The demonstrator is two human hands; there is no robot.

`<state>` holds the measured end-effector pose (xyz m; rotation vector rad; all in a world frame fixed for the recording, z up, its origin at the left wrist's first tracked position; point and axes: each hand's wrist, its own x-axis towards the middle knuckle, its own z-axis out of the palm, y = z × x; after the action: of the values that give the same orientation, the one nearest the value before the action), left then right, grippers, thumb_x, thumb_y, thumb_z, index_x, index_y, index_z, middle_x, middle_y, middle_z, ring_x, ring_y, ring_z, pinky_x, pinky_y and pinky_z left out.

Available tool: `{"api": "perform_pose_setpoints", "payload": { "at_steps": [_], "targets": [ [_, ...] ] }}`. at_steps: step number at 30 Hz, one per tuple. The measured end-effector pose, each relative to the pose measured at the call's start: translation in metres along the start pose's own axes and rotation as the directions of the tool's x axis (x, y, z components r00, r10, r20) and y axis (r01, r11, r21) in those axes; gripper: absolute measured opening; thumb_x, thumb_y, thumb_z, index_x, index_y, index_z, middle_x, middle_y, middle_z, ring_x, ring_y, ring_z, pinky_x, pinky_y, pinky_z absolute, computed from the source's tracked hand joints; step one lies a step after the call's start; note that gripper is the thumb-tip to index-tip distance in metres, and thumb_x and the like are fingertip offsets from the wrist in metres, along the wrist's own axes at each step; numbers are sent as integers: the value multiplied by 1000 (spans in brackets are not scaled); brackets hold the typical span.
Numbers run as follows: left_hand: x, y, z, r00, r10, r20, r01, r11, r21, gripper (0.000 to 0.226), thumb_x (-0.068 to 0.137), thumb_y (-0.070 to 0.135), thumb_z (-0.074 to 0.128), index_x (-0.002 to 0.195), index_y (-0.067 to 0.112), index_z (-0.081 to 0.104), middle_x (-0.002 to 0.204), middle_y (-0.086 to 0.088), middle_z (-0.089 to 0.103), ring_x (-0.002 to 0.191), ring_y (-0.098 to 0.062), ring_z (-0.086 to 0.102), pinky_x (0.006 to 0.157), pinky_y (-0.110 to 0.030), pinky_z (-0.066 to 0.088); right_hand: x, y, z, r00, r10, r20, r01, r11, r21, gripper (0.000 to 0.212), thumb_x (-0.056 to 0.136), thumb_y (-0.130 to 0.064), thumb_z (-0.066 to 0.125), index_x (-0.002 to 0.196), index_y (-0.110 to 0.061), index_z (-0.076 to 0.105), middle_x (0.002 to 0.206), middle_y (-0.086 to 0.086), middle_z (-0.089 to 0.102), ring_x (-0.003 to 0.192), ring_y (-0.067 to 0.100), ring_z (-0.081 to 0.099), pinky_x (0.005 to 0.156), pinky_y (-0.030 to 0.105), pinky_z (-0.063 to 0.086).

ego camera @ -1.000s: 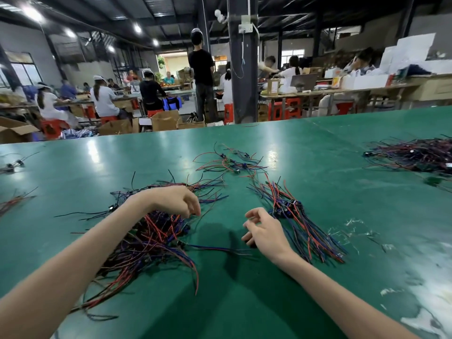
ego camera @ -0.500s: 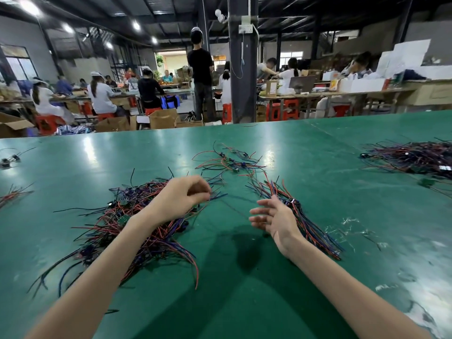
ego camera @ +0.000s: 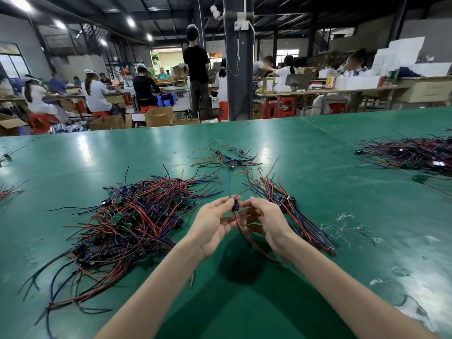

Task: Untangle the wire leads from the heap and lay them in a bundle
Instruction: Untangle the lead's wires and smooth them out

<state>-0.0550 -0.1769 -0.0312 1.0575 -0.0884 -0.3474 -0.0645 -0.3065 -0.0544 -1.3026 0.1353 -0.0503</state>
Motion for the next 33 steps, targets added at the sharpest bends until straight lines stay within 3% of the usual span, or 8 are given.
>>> {"api": "perform_pose_setpoints", "payload": {
  "at_steps": [4, 7, 15, 21, 24, 28, 33],
  "targets": [
    [2, -13, -11, 993, 81, -90, -58, 971, 230, 20, 92, -2, 50, 88, 13, 62, 78, 0, 69, 67, -7, 63, 56, -15, 46, -3, 1, 2, 997, 46, 67, -43, 998, -39, 14, 93, -10, 54, 82, -7, 62, 68, 9, 63, 55, 19, 57, 58, 34, 54],
    [1, -14, -18, 994, 62, -85, -34, 955, 294, 19, 89, -3, 53, 87, 13, 64, 75, 3, 67, 65, -5, 57, 57, -15, 41, -7, 3, 4, 995, 43, 94, -31, 992, -125, 7, 91, -7, 58, 85, -6, 60, 66, 8, 60, 52, 18, 56, 49, 26, 52],
    [-3, -17, -22, 999, 34, 34, -42, 962, 271, 21, 87, -9, 53, 93, 2, 69, 77, -6, 71, 67, -11, 62, 66, -19, 51, -9, 3, 3, 996, 45, 80, -34, 990, -138, 20, 91, -16, 61, 73, -8, 56, 61, 8, 58, 48, 15, 58, 42, 25, 48],
    [-3, -17, -25, 998, 48, 45, -56, 973, 222, 17, 91, 5, 56, 86, 5, 72, 76, -5, 71, 63, -7, 62, 66, -20, 53, -8, 0, 1, 992, 84, 92, -68, 983, -171, 32, 85, -16, 68, 58, -13, 51, 53, 3, 52, 43, 11, 50, 40, 23, 45],
    [-2, -16, -27, 999, 38, 39, -44, 985, 165, 10, 89, 2, 57, 91, 0, 67, 74, -5, 71, 62, -9, 65, 60, -17, 53, -10, 2, 3, 988, 101, 120, -81, 984, -158, 25, 87, -13, 65, 65, -12, 53, 60, 6, 52, 45, 12, 51, 41, 24, 47],
    [0, -15, -29, 999, 50, -21, -48, 994, 101, 7, 85, -1, 60, 83, 4, 63, 67, -1, 69, 56, -6, 63, 52, -13, 49, -12, 1, 4, 973, 127, 192, -104, 986, -127, 7, 88, -10, 62, 82, -8, 58, 71, 10, 55, 54, 17, 58, 46, 25, 50],
    [3, -15, -33, 995, 84, -55, -79, 994, 78, 8, 87, -2, 58, 81, 4, 59, 68, -6, 65, 54, -7, 61, 56, -14, 53, -14, 1, 6, 966, 109, 235, -69, 983, -172, 7, 83, -4, 67, 87, -6, 62, 74, 10, 60, 56, 15, 52, 47, 20, 45]
  ]
}}
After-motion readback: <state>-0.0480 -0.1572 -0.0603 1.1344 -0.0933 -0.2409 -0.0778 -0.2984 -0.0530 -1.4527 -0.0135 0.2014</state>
